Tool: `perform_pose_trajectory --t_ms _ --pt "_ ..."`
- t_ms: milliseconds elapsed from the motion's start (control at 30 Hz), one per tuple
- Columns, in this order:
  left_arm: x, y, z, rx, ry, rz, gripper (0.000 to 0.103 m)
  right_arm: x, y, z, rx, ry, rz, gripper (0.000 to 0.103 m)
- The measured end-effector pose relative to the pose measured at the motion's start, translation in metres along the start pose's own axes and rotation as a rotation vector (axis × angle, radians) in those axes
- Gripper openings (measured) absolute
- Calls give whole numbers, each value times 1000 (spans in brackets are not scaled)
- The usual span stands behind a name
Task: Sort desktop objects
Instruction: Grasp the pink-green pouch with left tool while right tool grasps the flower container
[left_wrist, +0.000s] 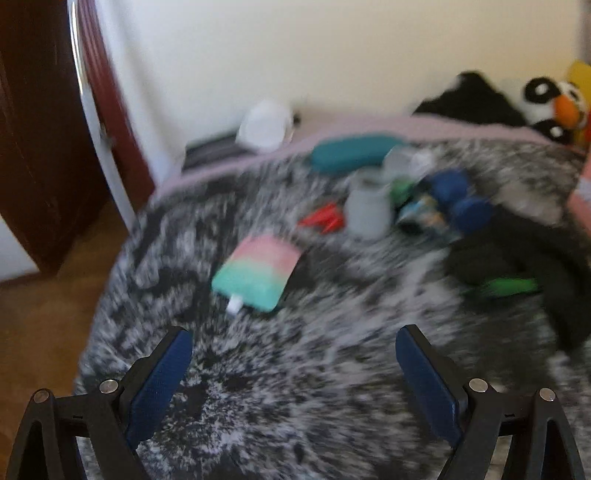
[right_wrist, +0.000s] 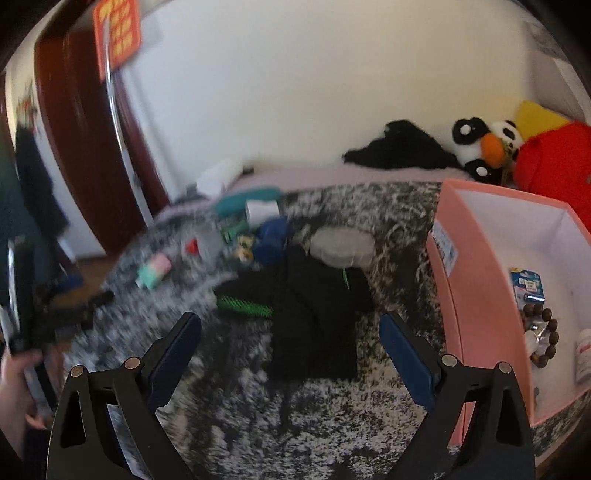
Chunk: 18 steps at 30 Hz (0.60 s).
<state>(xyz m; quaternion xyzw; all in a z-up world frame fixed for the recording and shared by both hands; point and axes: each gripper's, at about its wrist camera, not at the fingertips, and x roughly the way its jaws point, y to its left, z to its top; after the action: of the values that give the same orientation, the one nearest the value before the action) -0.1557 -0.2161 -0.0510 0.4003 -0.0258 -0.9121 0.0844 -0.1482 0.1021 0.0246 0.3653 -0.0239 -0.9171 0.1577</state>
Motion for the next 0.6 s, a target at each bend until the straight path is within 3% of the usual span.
perform_pose_trajectory --t_ms 100,400,600 --pt "33 9 2 -14 27 4 93 18 -2 -4 0 29 -34 99" --pt "119 8 23 18 109 15 93 57 -21 -3 70 116 -22 99" --pt "152 26 39 -40 97 -30 92 80 -40 -2 73 162 -64 99"
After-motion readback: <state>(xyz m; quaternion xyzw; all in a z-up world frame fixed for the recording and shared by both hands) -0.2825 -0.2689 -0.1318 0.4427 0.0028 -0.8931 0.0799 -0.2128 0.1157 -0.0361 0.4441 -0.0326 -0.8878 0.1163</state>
